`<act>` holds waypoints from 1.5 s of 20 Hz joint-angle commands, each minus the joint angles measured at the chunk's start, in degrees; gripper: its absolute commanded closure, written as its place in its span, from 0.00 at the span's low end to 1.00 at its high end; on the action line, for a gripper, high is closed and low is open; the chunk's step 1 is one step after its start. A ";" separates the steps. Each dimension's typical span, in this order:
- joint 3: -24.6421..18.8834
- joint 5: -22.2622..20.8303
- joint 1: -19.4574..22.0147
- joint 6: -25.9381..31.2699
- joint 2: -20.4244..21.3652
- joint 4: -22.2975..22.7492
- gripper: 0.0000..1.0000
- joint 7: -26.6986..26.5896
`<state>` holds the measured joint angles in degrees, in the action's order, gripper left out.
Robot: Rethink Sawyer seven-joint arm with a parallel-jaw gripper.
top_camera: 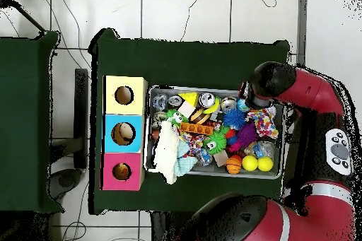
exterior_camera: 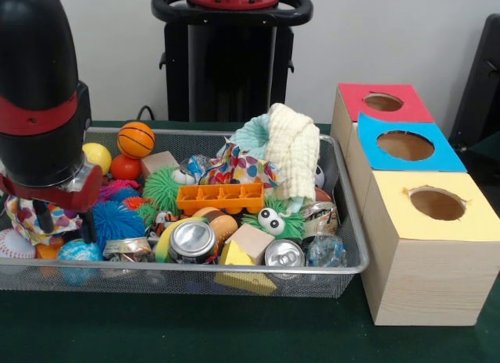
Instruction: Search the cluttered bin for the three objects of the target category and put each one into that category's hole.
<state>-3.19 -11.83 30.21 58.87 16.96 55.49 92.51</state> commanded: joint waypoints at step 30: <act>-3.78 -9.22 3.64 -10.57 -7.24 7.96 0.00 -3.43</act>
<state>-3.14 -18.54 33.05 51.91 14.21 61.72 92.51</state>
